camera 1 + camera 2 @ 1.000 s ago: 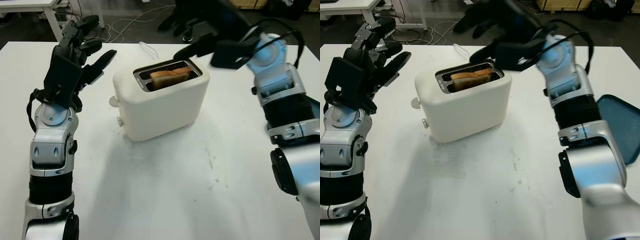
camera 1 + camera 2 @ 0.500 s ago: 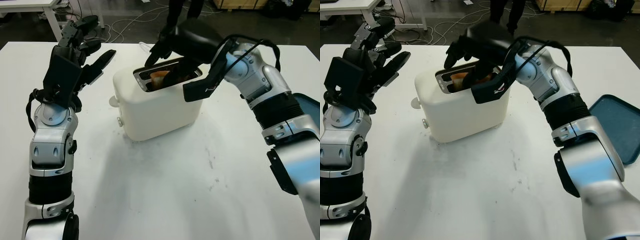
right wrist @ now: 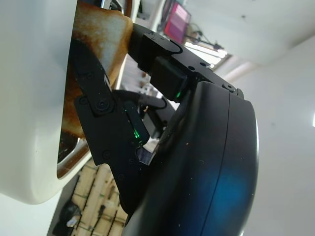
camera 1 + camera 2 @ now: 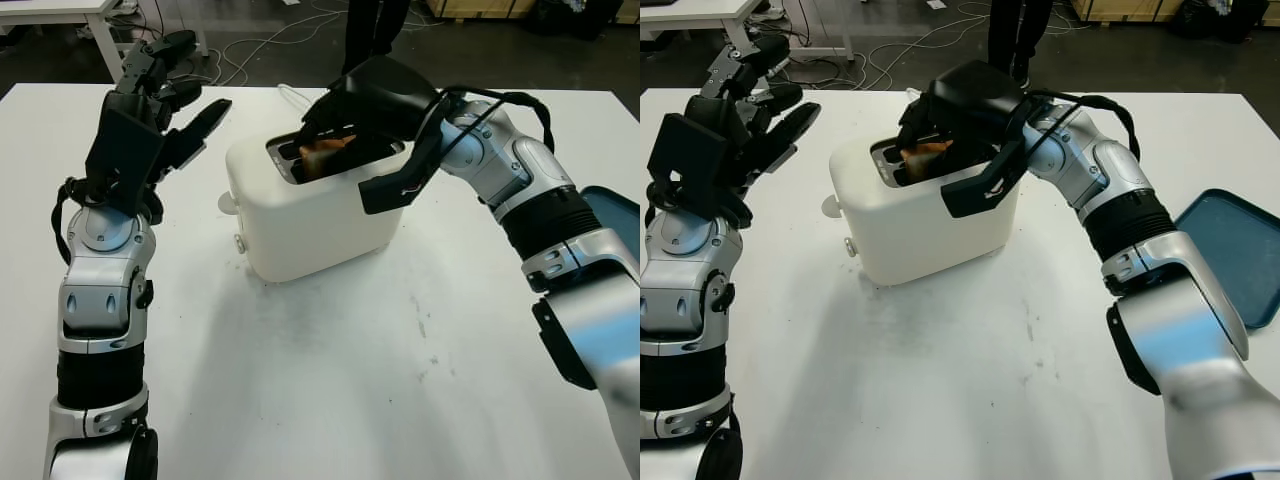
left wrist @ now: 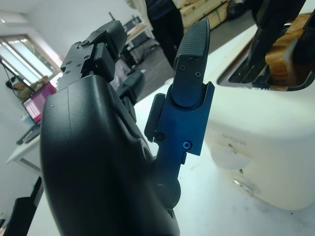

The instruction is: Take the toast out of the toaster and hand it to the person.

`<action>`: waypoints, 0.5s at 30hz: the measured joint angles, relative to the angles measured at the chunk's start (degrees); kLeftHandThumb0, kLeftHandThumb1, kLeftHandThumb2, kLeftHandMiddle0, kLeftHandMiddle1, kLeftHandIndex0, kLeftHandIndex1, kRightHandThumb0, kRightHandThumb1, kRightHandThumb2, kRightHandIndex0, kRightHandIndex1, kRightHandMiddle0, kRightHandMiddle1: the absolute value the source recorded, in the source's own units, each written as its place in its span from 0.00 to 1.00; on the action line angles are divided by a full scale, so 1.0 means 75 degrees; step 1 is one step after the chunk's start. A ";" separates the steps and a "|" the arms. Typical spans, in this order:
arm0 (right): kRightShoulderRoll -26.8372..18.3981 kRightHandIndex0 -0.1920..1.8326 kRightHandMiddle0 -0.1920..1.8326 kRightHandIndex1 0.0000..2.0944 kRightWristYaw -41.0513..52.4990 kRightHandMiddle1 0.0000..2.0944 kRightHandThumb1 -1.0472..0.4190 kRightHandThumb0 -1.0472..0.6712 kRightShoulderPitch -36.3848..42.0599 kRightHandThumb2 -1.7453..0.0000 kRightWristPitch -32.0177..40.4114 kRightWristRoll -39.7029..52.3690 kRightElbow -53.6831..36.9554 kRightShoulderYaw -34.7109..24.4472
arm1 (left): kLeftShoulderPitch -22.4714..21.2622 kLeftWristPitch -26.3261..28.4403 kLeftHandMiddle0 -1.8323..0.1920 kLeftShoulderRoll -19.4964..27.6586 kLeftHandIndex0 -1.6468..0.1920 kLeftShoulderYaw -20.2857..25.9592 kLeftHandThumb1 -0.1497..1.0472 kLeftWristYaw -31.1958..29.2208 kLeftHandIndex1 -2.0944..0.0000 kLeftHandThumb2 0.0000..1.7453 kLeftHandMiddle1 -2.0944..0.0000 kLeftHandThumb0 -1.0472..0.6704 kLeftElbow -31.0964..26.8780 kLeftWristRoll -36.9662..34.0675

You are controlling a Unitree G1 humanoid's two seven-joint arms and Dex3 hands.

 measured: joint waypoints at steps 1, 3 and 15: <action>-0.0016 0.42 0.62 0.61 0.0035 0.02 0.22 0.34 -0.0001 1.00 0.0000 -0.0005 -0.0003 0.0007 | 0.0000 0.0000 0.91 0.0000 0.84 0.0001 0.89 0.0000 0.73 0.03 0.60 0.33 0.0000 0.0000; -0.0043 0.42 0.63 0.60 0.0120 0.02 0.22 0.34 -0.0003 1.00 0.0009 -0.0009 -0.0014 0.0009 | 0.0005 -0.0001 0.91 0.0000 0.84 0.0002 0.89 0.0000 0.73 0.03 0.60 0.33 0.0000 -0.0001; -0.0209 0.53 0.51 0.72 0.0951 0.57 0.21 0.27 -0.0019 1.00 0.0700 -0.0020 -0.0492 0.0016 | 0.0046 -0.0008 0.91 0.0000 0.85 0.0021 0.89 0.0000 0.72 0.03 0.59 0.33 0.0000 -0.0005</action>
